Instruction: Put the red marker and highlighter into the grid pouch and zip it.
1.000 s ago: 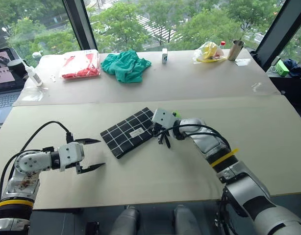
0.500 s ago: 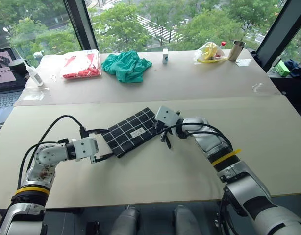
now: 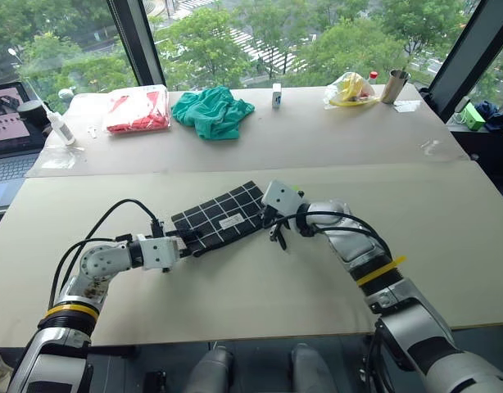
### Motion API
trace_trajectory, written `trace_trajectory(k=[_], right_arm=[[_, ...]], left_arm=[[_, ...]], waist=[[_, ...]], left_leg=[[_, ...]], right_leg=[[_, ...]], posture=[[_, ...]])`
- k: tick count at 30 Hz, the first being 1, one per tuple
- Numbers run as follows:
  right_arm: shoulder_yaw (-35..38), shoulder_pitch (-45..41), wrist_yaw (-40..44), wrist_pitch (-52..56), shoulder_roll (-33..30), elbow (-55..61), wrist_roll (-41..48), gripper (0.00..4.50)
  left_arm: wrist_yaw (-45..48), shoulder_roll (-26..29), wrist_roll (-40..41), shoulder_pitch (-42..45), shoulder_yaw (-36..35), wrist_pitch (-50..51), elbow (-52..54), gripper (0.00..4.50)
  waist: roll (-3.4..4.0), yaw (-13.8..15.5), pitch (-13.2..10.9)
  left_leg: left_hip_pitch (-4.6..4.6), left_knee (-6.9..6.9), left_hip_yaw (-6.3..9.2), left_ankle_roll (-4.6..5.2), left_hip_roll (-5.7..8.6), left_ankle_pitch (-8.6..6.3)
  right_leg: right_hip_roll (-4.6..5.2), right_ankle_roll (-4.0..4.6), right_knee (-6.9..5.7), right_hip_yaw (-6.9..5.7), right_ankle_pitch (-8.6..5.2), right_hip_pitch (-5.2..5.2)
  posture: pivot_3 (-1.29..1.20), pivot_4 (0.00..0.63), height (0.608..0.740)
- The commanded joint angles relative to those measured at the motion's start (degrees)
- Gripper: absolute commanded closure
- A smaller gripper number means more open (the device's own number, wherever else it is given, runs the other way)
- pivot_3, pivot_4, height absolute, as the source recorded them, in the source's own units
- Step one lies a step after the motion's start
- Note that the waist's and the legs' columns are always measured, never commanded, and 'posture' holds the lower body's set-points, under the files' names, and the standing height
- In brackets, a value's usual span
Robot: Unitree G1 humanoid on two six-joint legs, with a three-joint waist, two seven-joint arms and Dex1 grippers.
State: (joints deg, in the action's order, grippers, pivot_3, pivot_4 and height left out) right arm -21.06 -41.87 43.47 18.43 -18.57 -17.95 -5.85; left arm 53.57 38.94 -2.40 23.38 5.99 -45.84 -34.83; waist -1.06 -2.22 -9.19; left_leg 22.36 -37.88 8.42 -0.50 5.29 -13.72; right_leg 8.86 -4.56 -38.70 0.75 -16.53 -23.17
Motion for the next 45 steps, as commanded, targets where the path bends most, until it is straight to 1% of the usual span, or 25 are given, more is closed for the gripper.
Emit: trace_trajectory(k=[1, 4, 6, 8, 9, 12, 13, 15, 17, 18, 19, 22, 24, 27, 29, 34, 39, 45], right_arm=[[1.3, 0.9, 1.1, 0.9, 0.0, 2.7, 1.3, 4.50], [2.6, 1.0, 0.9, 1.7, 0.5, 3.1, 2.3, 4.50], [5.4, 0.3, -1.2, 1.8, 1.9, 2.3, 3.8, 4.50], [10.0, -0.4, -1.9, 3.7, 3.3, 3.2, 8.0, 3.91], [11.7, -0.6, -2.4, 4.9, 3.6, 3.9, 9.3, 3.74], [15.1, 0.1, -1.0, 10.1, 2.8, 9.1, 13.6, 2.69], [16.4, 0.7, -0.2, 12.2, 2.0, 11.9, 15.5, 2.29], [19.9, 1.0, -1.4, 16.7, 0.9, 16.1, 18.3, 1.70], [22.1, 2.4, -0.1, 22.0, -1.9, 22.3, 21.9, 0.96], [22.8, 2.9, 0.3, 24.6, -3.2, 25.0, 23.4, 0.71], [24.0, 3.6, 0.6, 28.7, -4.9, 28.0, 25.7, 0.28], [25.8, 6.5, 0.3, 35.3, -8.4, 35.1, 29.4, 0.28], [24.2, 9.0, -0.5, 37.0, -10.0, 37.9, 29.6, 0.28], [19.6, 11.9, -2.0, 37.0, -11.7, 39.2, 27.2, 0.28], [16.7, 12.8, -3.5, 35.4, -11.5, 38.3, 25.2, 0.28], [13.4, 12.2, -6.8, 34.5, -9.7, 35.3, 23.2, 0.28], [12.7, 12.0, -7.9, 33.8, -9.6, 33.6, 22.1, 0.28], [10.9, 11.1, -9.5, 33.5, -7.4, 31.3, 21.0, 0.28]], left_arm=[[1.5, 0.0, 0.4, 0.1, 1.4, 0.2, -1.8, 4.45], [2.4, -0.3, 1.5, 0.1, 1.4, 1.1, -1.4, 4.45], [3.9, -0.2, 3.0, -0.7, 1.4, 3.5, -0.2, 4.45], [5.1, 0.3, 4.2, -2.0, 1.3, 5.3, 1.1, 4.50], [5.4, 0.5, 4.6, -2.5, 1.1, 5.9, 1.7, 4.50], [5.5, 0.7, 5.7, -3.6, 0.4, 8.1, 3.4, 4.50], [5.2, 0.7, 6.1, -3.9, 0.1, 8.9, 4.1, 4.50], [4.9, 0.5, 7.6, -4.5, -0.7, 11.2, 5.9, 4.50], [4.5, 0.2, 9.1, -5.0, -1.6, 13.6, 8.3, 4.50], [4.5, 0.0, 9.8, -5.4, -1.9, 14.6, 9.5, 4.50], [4.5, -0.1, 10.9, -5.9, -2.4, 15.8, 10.9, 4.50], [3.9, -1.1, 14.3, -7.3, -4.0, 19.4, 14.8, 4.50], [3.8, -2.1, 16.4, -8.5, -4.6, 21.8, 17.7, 4.50], [3.7, -3.0, 17.4, -9.7, -4.9, 23.8, 20.5, 4.50], [3.4, -3.3, 17.4, -10.1, -5.0, 24.7, 21.6, 4.50], [3.1, -3.9, 17.5, -10.4, -5.3, 25.9, 23.1, 4.50], [2.8, -4.2, 17.4, -10.7, -5.9, 26.6, 23.9, 4.50], [2.9, -4.6, 17.3, -10.7, -6.3, 27.1, 24.7, 4.50]], waist=[[0.01, -0.1, 0.0], [0.01, -0.2, 0.0], [0.01, -0.3, 0.0], [0.01, -0.4, 0.0], [0.01, -0.5, 0.0], [0.01, -0.5, 0.0], [0.01, -0.5, 0.0], [0.01, -0.5, 0.0], [0.01, -0.5, 0.0], [0.01, -0.4, 0.0], [0.01, -0.4, 0.0], [0.01, -0.3, 0.0], [0.01, -0.3, 0.0], [0.01, -0.3, 0.0], [0.01, -0.3, 0.0], [0.00, -0.2, 0.0], [0.00, -0.1, 0.0], [0.00, -0.1, 0.0]], left_leg=[[0.00, 0.00, 0.00, 0.00, 0.00, 0.00], [0.00, 0.00, 0.00, -0.01, 0.00, 0.01], [0.01, 0.00, 0.00, -0.01, 0.00, 0.00], [0.01, 0.00, -0.01, -0.01, -0.01, 0.00], [0.01, 0.02, -0.01, -0.01, -0.03, 0.00], [0.03, 0.02, 0.00, -0.02, -0.10, 0.01], [0.03, 0.02, 0.00, -0.01, -0.10, 0.01], [0.07, 0.02, 0.00, 0.00, -0.11, 0.00], [0.08, 0.03, 0.00, 0.04, -0.11, -0.03], [0.10, 0.03, 0.00, 0.06, -0.12, -0.04], [0.12, 0.03, 0.00, 0.08, -0.12, -0.05], [0.17, 0.02, 0.00, 0.27, -0.12, -0.16], [0.20, 0.02, 0.01, 0.32, -0.14, -0.19], [0.20, 0.01, -0.01, 0.33, -0.14, -0.19], [0.20, 0.01, -0.03, 0.33, -0.14, -0.19], [0.20, 0.01, -0.07, 0.31, -0.13, -0.18], [0.20, 0.01, -0.07, 0.28, -0.12, -0.17], [0.20, 0.01, -0.07, 0.28, -0.12, -0.16]], right_leg=[[0.00, 0.00, 0.00, 0.00, 0.00, 0.00], [0.00, 0.00, 0.00, 0.00, 0.00, -0.01], [0.00, 0.00, 0.00, 0.00, 0.00, -0.01], [-0.01, 0.00, 0.00, 0.00, 0.00, -0.02], [-0.01, 0.00, 0.00, 0.01, 0.00, -0.03], [-0.01, 0.00, 0.02, 0.03, 0.00, -0.04], [-0.01, 0.00, 0.03, 0.03, 0.00, -0.04], [-0.01, 0.00, 0.08, 0.03, 0.00, -0.06], [-0.01, 0.00, 0.08, 0.03, 0.00, -0.08], [-0.01, 0.00, 0.09, 0.03, 0.00, -0.09], [-0.01, 0.00, 0.11, 0.03, 0.00, -0.09], [-0.01, 0.00, 0.15, 0.02, 0.00, -0.11], [-0.01, 0.00, 0.15, 0.02, 0.00, -0.13], [-0.02, 0.00, 0.18, 0.03, 0.00, -0.13], [-0.02, 0.00, 0.17, 0.03, 0.00, -0.13], [-0.01, 0.00, 0.18, 0.03, 0.00, -0.13], [-0.01, 0.00, 0.22, 0.04, 0.00, -0.12], [-0.01, 0.00, 0.23, 0.03, 0.00, -0.11]], posture=[[0.00, 0.150, 0.740], [0.00, 0.150, 0.740], [0.00, 0.150, 0.740], [0.00, 0.150, 0.740], [0.00, 0.150, 0.740], [0.00, 0.150, 0.740], [0.00, 0.150, 0.740], [0.00, 0.150, 0.740], [0.00, 0.150, 0.740], [0.00, 0.150, 0.740], [0.00, 0.150, 0.740], [0.00, 0.150, 0.740], [0.00, 0.150, 0.740], [0.00, 0.150, 0.740], [0.00, 0.150, 0.740], [0.00, 0.150, 0.740], [0.00, 0.150, 0.740], [0.00, 0.150, 0.740]])
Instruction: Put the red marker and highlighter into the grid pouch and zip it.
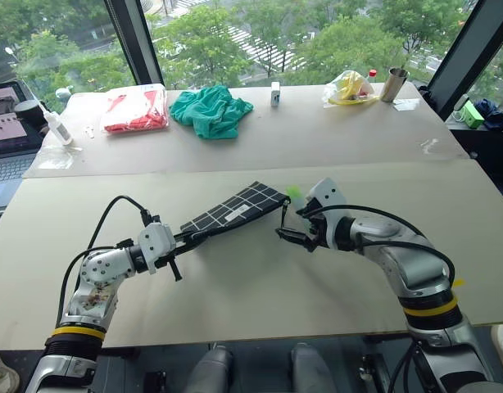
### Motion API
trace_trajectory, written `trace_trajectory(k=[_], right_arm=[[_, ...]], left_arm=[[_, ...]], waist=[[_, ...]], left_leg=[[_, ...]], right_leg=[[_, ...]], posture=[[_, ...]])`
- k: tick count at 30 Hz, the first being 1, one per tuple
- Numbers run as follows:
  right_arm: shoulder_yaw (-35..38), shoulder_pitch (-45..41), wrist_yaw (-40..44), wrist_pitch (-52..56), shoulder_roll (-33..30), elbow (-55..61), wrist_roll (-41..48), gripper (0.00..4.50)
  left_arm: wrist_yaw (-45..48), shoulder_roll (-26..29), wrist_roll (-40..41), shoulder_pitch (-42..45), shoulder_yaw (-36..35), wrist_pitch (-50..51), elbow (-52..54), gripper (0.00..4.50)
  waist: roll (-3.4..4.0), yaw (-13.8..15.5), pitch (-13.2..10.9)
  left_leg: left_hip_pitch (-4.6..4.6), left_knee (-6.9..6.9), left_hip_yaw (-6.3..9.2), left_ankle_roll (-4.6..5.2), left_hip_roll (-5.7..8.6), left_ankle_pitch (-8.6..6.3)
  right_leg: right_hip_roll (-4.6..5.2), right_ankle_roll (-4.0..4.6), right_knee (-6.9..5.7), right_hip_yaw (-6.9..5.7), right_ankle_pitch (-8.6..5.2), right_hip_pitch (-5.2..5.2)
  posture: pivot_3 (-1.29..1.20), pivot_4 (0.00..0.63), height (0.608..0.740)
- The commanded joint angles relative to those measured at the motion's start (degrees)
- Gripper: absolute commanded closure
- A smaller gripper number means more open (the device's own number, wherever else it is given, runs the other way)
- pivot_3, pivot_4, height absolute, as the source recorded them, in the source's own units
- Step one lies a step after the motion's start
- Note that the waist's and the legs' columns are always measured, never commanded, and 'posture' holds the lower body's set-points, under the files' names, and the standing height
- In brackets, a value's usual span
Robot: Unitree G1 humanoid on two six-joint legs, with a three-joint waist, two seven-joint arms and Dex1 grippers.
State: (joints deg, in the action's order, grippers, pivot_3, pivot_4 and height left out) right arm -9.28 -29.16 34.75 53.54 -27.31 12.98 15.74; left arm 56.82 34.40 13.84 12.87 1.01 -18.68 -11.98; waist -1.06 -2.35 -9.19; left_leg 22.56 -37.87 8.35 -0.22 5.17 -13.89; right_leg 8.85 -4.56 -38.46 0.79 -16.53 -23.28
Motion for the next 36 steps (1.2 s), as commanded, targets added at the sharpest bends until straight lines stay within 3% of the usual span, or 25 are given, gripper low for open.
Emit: trace_trajectory(k=[1, 3, 4, 5, 15, 22, 30, 33, 36], right_arm=[[-1.4, -1.8, -1.0, -1.8, 1.8, 0.0, -0.9, 0.28], [-2.1, -2.3, -1.5, -2.2, 2.7, -1.2, -1.7, 0.28], [-2.3, -2.6, -1.8, -2.6, 3.2, -2.1, -2.0, 0.78], [-2.4, -2.9, -2.1, -2.9, 3.6, -2.8, -2.2, 0.90], [-4.4, -2.6, 0.8, -4.4, 3.5, -1.6, -2.0, 4.37], [-9.0, -3.9, 4.3, -6.0, 2.2, 0.5, -3.7, 4.44], [-20.5, -8.9, 9.1, -11.2, 2.1, -2.1, -9.3, 4.44], [-21.2, -11.5, 10.0, -12.7, 3.5, -5.9, -10.4, 4.44], [-21.0, -12.3, 16.6, -12.9, 2.6, -3.2, -6.9, 4.44]], left_arm=[[-0.4, -0.2, 1.0, -0.2, -1.3, -0.1, 1.9, 4.50], [-0.5, -0.4, 0.9, -0.2, -1.2, -0.1, 2.0, 4.50], [-0.5, -0.5, 0.9, -0.3, -1.1, -0.1, 2.2, 4.50], [-0.6, -0.7, 0.8, -0.4, -1.1, -0.1, 2.3, 4.50], [-1.4, -1.2, 0.6, -1.3, -1.1, 0.1, 3.5, 4.50], [-1.7, -1.6, 0.4, -1.2, -0.8, 0.1, 3.4, 4.50], [-1.7, -2.5, 0.3, -0.8, -0.4, 0.0, 3.0, 4.50], [-1.5, -2.7, 0.2, -0.8, -0.4, 0.1, 3.0, 4.50], [-1.4, -2.9, 0.4, -0.6, -0.1, 0.4, 3.2, 4.50]], waist=[[0.00, -0.1, 0.0], [0.00, -0.1, 0.0], [0.00, -0.1, 0.0], [0.00, -0.1, 0.0], [0.00, -0.1, 0.0], [0.00, -0.1, 0.0], [0.00, -0.1, 0.0], [0.00, -0.1, 0.0], [0.00, 0.0, 0.0]], left_leg=[[0.00, 0.00, 0.00, 0.00, 0.00, 0.00], [0.00, 0.00, 0.00, -0.01, 0.00, 0.00], [0.00, 0.00, 0.00, -0.01, 0.00, 0.00], [0.00, 0.00, 0.00, -0.01, -0.01, 0.01], [0.00, 0.00, 0.00, -0.22, -0.01, 0.13], [0.01, 0.00, 0.00, -0.21, 0.00, 0.12], [0.00, 0.00, 0.01, -0.24, 0.00, 0.14], [0.00, 0.00, 0.00, -0.26, 0.00, 0.15], [0.01, 0.00, 0.01, -0.29, 0.00, 0.17]], right_leg=[[0.00, 0.00, 0.00, 0.00, 0.00, 0.00], [-0.01, 0.00, -0.01, 0.00, 0.00, -0.01], [-0.01, 0.00, -0.01, 0.00, 0.00, -0.01], [-0.01, 0.00, -0.01, 0.00, 0.00, -0.01], [-0.01, 0.00, 0.00, 0.00, 0.00, 0.00], [-0.01, 0.00, 0.01, 0.00, 0.00, -0.01], [-0.02, 0.00, 0.01, -0.01, 0.00, -0.01], [-0.02, 0.00, 0.01, -0.01, 0.00, -0.01], [-0.01, 0.00, 0.02, -0.01, 0.00, -0.01]], posture=[[0.00, 0.150, 0.740], [0.00, 0.150, 0.740], [0.00, 0.150, 0.740], [0.00, 0.150, 0.740], [0.00, 0.150, 0.740], [0.00, 0.150, 0.740], [0.00, 0.150, 0.740], [0.00, 0.150, 0.740], [0.00, 0.150, 0.740]])
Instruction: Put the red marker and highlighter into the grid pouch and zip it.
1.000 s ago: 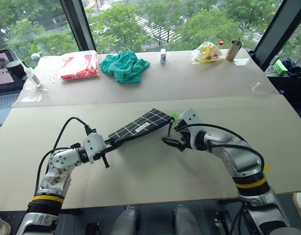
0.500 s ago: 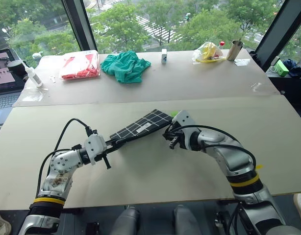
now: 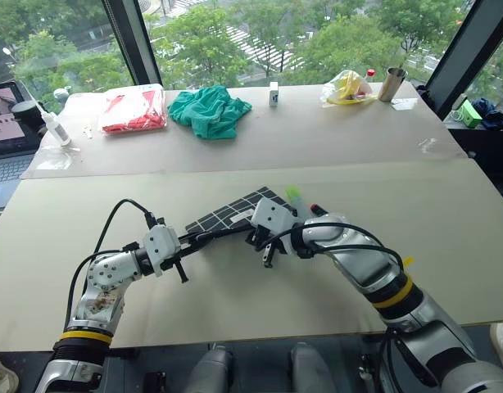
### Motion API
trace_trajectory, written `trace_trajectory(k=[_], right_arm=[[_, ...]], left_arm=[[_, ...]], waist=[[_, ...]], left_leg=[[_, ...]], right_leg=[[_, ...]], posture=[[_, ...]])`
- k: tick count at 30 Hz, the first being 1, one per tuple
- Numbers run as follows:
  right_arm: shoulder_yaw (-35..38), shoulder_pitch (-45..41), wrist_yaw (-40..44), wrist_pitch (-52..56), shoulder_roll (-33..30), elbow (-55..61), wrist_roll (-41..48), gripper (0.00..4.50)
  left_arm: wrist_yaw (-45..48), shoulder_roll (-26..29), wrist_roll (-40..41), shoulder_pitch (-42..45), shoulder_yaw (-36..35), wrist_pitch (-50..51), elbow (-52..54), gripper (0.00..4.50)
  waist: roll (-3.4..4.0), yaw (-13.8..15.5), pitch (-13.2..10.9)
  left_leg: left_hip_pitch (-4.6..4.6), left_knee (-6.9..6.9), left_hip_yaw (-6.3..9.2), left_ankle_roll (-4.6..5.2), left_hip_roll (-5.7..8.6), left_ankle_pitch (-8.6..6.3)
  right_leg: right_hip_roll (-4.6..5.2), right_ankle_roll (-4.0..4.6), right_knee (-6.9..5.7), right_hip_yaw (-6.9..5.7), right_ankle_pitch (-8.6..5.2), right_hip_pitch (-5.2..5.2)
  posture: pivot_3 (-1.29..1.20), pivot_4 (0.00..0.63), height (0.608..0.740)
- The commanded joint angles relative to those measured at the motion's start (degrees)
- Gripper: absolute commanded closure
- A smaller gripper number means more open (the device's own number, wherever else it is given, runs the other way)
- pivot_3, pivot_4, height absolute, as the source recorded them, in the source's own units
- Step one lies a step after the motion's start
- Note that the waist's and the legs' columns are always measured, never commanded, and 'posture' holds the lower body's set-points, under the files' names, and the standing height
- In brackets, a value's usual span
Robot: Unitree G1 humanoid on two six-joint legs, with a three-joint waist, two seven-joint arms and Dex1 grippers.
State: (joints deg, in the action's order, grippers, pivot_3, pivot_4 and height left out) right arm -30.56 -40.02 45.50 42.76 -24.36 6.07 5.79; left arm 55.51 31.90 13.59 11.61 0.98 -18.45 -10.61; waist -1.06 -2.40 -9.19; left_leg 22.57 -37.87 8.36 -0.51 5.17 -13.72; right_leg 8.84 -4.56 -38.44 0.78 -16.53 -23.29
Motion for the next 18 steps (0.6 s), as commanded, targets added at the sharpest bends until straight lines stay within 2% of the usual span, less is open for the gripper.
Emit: trace_trajectory(k=[1, 6, 11, 18], right_arm=[[0.0, -1.4, 7.7, -2.7, -0.7, 4.4, 3.6, 4.44], [1.8, -3.9, 10.3, -1.9, 4.3, 1.1, 6.8, 4.44], [4.8, -5.7, 15.5, 0.0, 6.3, 0.9, 12.9, 4.44], [2.3, -7.5, 16.2, -2.9, 9.3, -5.6, 10.7, 4.44]], left_arm=[[0.1, -0.4, 0.7, 0.7, 0.0, 0.2, 1.8, 4.50], [0.9, -0.9, 0.7, 0.7, 0.8, 0.4, 1.7, 4.50], [1.9, -1.1, 0.8, 1.3, 1.1, 0.4, 1.2, 4.50], [2.4, -1.4, 0.6, 2.3, 1.4, 0.4, 0.6, 4.50]], waist=[[0.00, 0.0, 0.0], [0.00, -0.3, 0.0], [0.00, -0.2, 0.0], [0.00, -0.1, 0.0]], left_leg=[[0.00, 0.00, 0.00, 0.00, 0.00, 0.00], [0.00, 0.00, 0.01, 0.01, -0.01, -0.01], [0.00, 0.00, 0.05, -0.01, -0.05, 0.00], [0.00, -0.01, 0.08, -0.01, -0.03, 0.00]], right_leg=[[0.00, 0.00, 0.00, 0.00, 0.00, 0.00], [-0.01, 0.00, 0.00, 0.00, 0.00, 0.00], [-0.07, 0.00, -0.01, 0.00, 0.00, -0.01], [-0.07, 0.01, -0.02, 0.00, 0.01, -0.02]], posture=[[0.00, 0.150, 0.740], [0.00, 0.150, 0.740], [0.00, 0.150, 0.740], [0.00, 0.150, 0.740]])
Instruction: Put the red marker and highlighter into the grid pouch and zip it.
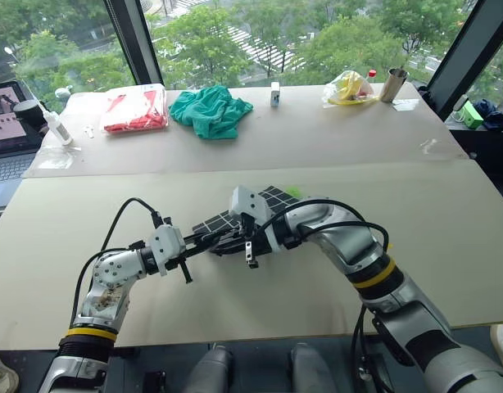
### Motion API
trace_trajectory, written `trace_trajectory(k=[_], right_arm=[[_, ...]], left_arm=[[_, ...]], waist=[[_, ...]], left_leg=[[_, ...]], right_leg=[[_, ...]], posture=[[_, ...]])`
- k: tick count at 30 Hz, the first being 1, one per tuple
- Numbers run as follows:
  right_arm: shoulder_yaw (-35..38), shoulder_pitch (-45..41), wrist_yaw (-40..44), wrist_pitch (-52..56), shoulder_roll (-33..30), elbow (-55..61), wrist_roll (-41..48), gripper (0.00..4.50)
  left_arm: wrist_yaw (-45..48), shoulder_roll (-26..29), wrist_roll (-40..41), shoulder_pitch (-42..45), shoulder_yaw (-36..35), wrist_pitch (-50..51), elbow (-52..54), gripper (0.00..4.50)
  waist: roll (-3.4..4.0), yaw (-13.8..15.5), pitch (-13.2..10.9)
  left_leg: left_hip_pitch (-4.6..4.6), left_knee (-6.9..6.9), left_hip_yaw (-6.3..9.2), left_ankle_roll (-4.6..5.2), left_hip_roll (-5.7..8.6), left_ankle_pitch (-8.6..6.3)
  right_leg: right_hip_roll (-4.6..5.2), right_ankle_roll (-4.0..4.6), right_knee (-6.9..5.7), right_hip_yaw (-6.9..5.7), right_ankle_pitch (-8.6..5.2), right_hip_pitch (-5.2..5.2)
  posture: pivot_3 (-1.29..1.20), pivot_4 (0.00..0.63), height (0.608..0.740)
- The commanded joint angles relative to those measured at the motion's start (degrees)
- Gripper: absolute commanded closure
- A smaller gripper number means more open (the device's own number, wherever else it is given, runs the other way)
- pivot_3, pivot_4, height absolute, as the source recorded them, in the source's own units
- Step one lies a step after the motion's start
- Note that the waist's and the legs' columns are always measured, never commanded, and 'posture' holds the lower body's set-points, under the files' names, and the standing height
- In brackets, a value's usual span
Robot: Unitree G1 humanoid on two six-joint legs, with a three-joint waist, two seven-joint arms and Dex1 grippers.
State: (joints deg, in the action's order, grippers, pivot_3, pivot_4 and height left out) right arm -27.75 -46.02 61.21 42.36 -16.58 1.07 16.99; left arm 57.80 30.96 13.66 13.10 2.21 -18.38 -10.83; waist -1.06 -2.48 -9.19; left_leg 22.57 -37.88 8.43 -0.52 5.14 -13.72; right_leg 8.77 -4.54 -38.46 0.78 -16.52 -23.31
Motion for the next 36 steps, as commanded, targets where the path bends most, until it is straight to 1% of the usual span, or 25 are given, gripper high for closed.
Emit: trace_trajectory(k=[1, 3, 5, 6, 8, 9, 12, 14, 16, 18, 20, 21, 24, 26, 28, 31, 36], right_arm=[[-0.2, -1.9, -0.9, -3.6, 2.2, -2.4, -1.5, 4.44], [0.4, -2.6, -2.7, -5.8, 2.0, -5.4, -3.8, 3.86], [0.9, -2.7, -3.8, -6.1, 0.8, -6.2, -5.5, 3.42], [1.4, -2.7, -3.9, -5.6, 0.3, -6.3, -5.5, 3.02], [4.1, -2.4, -3.4, -2.0, -1.0, -4.4, -3.1, 2.32], [6.2, -2.2, -2.1, 0.9, -2.4, -2.6, -0.6, 2.04], [12.0, -1.1, 0.2, 6.5, -6.8, 4.2, 5.8, 2.04], [15.1, 1.6, 1.8, 7.7, -10.7, 10.5, 9.2, 2.04], [17.9, 6.1, 4.4, 6.5, -15.4, 17.4, 11.8, 2.04], [18.4, 10.6, 6.0, 4.8, -20.7, 22.0, 11.5, 2.04], [18.9, 13.9, 5.5, 2.3, -25.2, 23.1, 8.7, 2.04], [20.2, 14.6, 4.2, 1.5, -26.4, 22.5, 7.9, 2.04], [24.2, 12.4, -5.9, -2.0, -27.8, 14.1, 1.1, 2.04], [24.7, 11.7, -10.6, -4.3, -29.1, 9.7, -3.5, 2.04], [24.1, 10.8, -15.9, -4.1, -29.1, 5.6, -7.6, 2.04], [23.0, 12.8, -18.4, -3.6, -29.2, 5.2, -10.3, 2.04], [23.2, 17.5, -18.2, -0.4, -29.1, 8.2, -9.3, 2.04]], left_arm=[[0.1, -0.5, 0.5, 0.9, 0.2, 0.3, 0.9, 4.50], [-0.2, -0.5, 0.5, 0.8, 0.0, 0.2, 0.9, 4.50], [-0.5, -0.3, 0.5, 0.6, -0.4, 0.2, 1.2, 4.50], [-0.6, -0.2, 0.5, 0.4, -0.5, 0.3, 1.4, 4.50], [-1.3, 0.0, 1.1, 0.2, -1.4, 0.9, 2.0, 4.50], [-1.7, 0.2, 1.7, 0.1, -2.2, 1.4, 2.3, 4.50], [-2.7, 0.1, 4.5, -0.4, -4.6, 3.5, 3.9, 4.50], [-2.6, 0.0, 6.9, -1.0, -6.0, 5.1, 5.3, 4.50], [-2.6, 0.1, 8.9, -1.4, -7.4, 6.4, 6.4, 4.50], [-2.9, 0.3, 10.3, -1.4, -8.6, 7.4, 7.1, 4.50], [-3.2, 0.3, 11.6, -1.1, -10.0, 8.5, 7.8, 4.50], [-3.3, 0.3, 12.4, -1.1, -10.6, 9.0, 8.2, 4.50], [-3.4, 0.2, 14.5, -1.4, -12.0, 10.9, 10.0, 4.50], [-3.0, 0.3, 14.9, -2.0, -12.1, 11.6, 10.7, 4.50], [-2.3, 0.6, 15.1, -2.6, -11.8, 12.0, 11.1, 4.50], [-1.2, 0.7, 15.0, -3.0, -11.6, 12.2, 11.5, 4.50], [0.1, 0.5, 15.3, -2.8, -11.7, 13.0, 11.4, 4.50]], waist=[[0.00, -0.1, 0.0], [0.00, -0.1, 0.0], [0.00, -0.1, 0.0], [0.00, -0.1, 0.0], [0.00, -0.1, 0.0], [0.00, 0.0, 0.0], [0.00, 0.3, 0.0], [0.00, 0.2, 0.0], [0.00, 0.1, 0.0], [-0.01, 0.2, 0.0], [-0.02, 0.2, 0.0], [-0.02, 0.2, 0.0], [-0.04, -0.1, 0.0], [-0.04, 0.2, 0.0], [-0.04, 0.3, 0.0], [-0.05, 0.4, 0.0], [-0.05, 0.4, 0.0]], left_leg=[[0.00, 0.00, 0.00, -0.02, 0.00, 0.01], [0.00, 0.00, 0.00, -0.04, 0.00, 0.02], [0.00, 0.00, 0.00, -0.06, 0.00, 0.03], [0.00, 0.00, 0.00, -0.07, 0.00, 0.04], [0.01, 0.00, 0.00, -0.08, 0.00, 0.04], [0.01, 0.00, 0.00, -0.08, 0.00, 0.04], [0.17, -0.03, 0.07, -0.06, 0.01, 0.04], [0.31, -0.09, 0.08, -0.05, 0.01, 0.03], [0.40, -0.08, 0.09, -0.02, -0.02, 0.01], [0.57, -0.07, 0.09, -0.04, -0.02, 0.02], [0.72, -0.12, 0.00, -0.06, 0.01, 0.04], [0.73, -0.18, -0.01, -0.06, 0.01, 0.04], [0.69, -0.26, -0.38, 0.02, 0.02, 0.00], [0.60, -0.26, -0.46, 0.09, 0.02, -0.04], [0.59, -0.26, -0.51, 0.06, 0.01, -0.02], [0.62, -0.25, -0.62, -0.06, -0.01, 0.05], [0.67, -0.26, -0.70, -0.05, -0.04, 0.05]], right_leg=[[0.00, 0.00, -0.01, 0.00, 0.00, 0.00], [0.00, 0.00, -0.03, 0.00, 0.00, -0.02], [0.00, 0.00, -0.08, 0.00, 0.00, -0.06], [0.00, 0.00, -0.10, 0.00, 0.00, -0.07], [0.00, 0.00, -0.09, 0.01, 0.00, -0.07], [0.01, 0.00, -0.08, 0.01, 0.00, -0.06], [0.01, 0.00, -0.02, 0.00, 0.00, -0.09], [0.02, 0.00, -0.02, 0.01, 0.00, -0.22], [0.01, 0.01, -0.06, -0.02, 0.00, -0.34], [0.01, 0.00, -0.09, -0.02, 0.00, -0.52], [0.04, 0.00, -0.10, 0.01, 0.00, -0.67], [0.04, 0.00, -0.13, 0.01, 0.00, -0.67], [0.04, 0.09, -0.26, 0.12, 0.05, -0.76], [0.04, 0.11, -0.34, 0.15, 0.07, -0.75], [0.04, 0.11, -0.37, 0.16, 0.07, -0.77], [0.04, 0.11, -0.39, 0.16, 0.07, -0.82], [0.09, 0.11, -0.31, 0.23, 0.07, -0.84]], posture=[[0.00, 0.150, 0.740], [0.00, 0.150, 0.740], [0.00, 0.150, 0.740], [0.00, 0.150, 0.740], [0.00, 0.150, 0.740], [0.00, 0.150, 0.740], [0.00, 0.150, 0.740], [0.00, 0.150, 0.740], [0.00, 0.150, 0.740], [0.00, 0.150, 0.740], [0.00, 0.150, 0.740], [0.00, 0.150, 0.740], [0.00, 0.150, 0.740], [0.00, 0.150, 0.740], [0.00, 0.150, 0.740], [0.00, 0.150, 0.740], [0.00, 0.150, 0.740]])
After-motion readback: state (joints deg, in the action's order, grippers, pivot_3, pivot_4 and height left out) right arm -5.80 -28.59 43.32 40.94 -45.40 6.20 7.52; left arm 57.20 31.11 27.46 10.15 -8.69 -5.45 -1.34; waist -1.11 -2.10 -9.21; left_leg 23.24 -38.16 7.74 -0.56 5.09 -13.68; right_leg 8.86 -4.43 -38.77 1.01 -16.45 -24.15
